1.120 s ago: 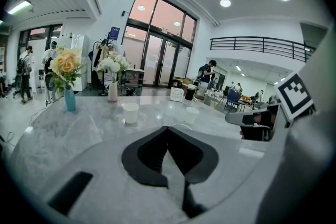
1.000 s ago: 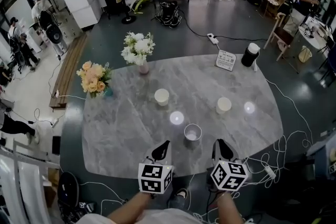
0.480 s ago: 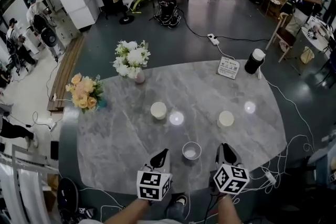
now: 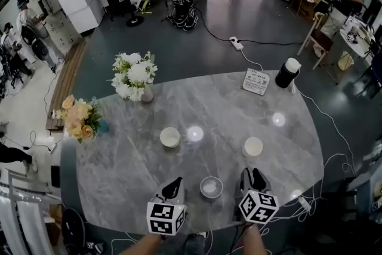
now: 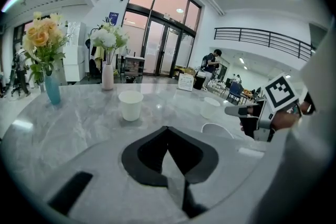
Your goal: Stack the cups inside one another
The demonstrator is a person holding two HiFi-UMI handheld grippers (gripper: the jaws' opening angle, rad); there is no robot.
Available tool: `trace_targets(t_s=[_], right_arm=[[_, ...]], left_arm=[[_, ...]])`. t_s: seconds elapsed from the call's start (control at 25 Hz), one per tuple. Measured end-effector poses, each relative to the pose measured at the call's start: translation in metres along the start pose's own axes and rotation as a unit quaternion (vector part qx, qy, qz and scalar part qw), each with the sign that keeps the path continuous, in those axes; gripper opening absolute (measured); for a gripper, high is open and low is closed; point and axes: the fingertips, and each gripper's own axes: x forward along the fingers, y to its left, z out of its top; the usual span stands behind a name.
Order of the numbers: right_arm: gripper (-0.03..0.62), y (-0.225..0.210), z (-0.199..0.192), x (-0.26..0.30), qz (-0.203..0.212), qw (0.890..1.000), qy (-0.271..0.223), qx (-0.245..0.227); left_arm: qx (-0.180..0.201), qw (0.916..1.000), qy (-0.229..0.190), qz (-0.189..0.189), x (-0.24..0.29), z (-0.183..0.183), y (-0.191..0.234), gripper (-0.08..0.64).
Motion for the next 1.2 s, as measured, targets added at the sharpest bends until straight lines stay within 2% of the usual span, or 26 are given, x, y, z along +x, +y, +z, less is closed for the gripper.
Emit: trace_targets(t_s=[0.48, 0.92, 1.2], right_arm=[[0.202, -0.019, -0.005, 0.042, -0.022, 1.0, 0.008, -0.001], [0.229, -0.033, -0.001, 0.08, -0.038, 0.998, 0.012, -0.046], [0.229, -0.037, 0.0, 0.092, -0.045, 0.998, 0.009, -0.052]], left_arm=[[-0.002, 0.9998, 0.017, -0.009, 0.032, -0.007, 0.011, -0.005], [-0.001, 0.9995, 0.026, -0.015, 0.058, -0.008, 0.021, -0.005], [0.0, 0.9991, 0.036, -0.021, 0.065, -0.015, 0.024, -0.005]])
